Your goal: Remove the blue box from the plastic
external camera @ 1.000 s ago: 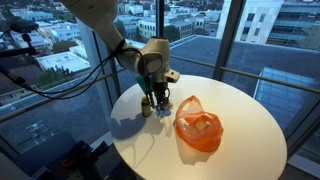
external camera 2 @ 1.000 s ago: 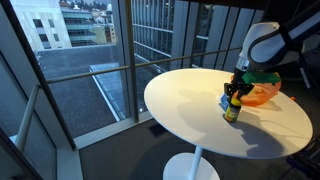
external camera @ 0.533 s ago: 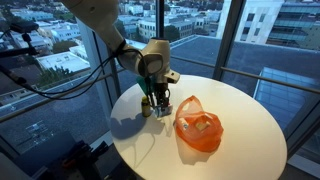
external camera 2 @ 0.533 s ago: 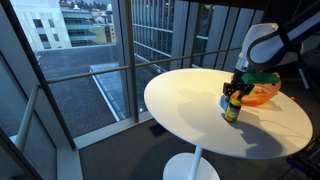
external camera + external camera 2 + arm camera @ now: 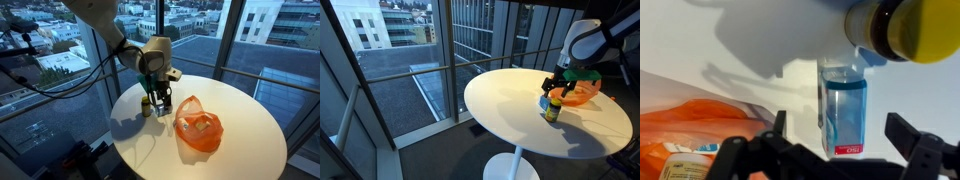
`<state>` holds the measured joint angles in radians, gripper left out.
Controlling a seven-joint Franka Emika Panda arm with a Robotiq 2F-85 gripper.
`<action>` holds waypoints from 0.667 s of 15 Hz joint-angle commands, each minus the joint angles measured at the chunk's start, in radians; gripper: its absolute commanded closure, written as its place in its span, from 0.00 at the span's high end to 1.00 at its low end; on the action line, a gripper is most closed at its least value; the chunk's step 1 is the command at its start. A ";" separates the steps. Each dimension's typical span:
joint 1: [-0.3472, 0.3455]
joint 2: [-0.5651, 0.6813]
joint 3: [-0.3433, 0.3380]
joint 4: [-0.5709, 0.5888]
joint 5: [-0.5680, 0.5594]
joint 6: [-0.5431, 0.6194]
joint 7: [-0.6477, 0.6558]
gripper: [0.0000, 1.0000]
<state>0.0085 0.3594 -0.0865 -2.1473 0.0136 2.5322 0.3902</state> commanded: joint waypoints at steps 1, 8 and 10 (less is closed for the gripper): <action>-0.004 -0.059 -0.013 -0.016 0.012 -0.041 -0.014 1.00; -0.036 -0.152 -0.020 -0.040 0.003 -0.166 -0.088 1.00; -0.045 -0.187 -0.022 -0.053 -0.002 -0.205 -0.111 1.00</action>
<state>-0.0196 0.2464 -0.1077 -2.1620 0.0136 2.3831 0.3279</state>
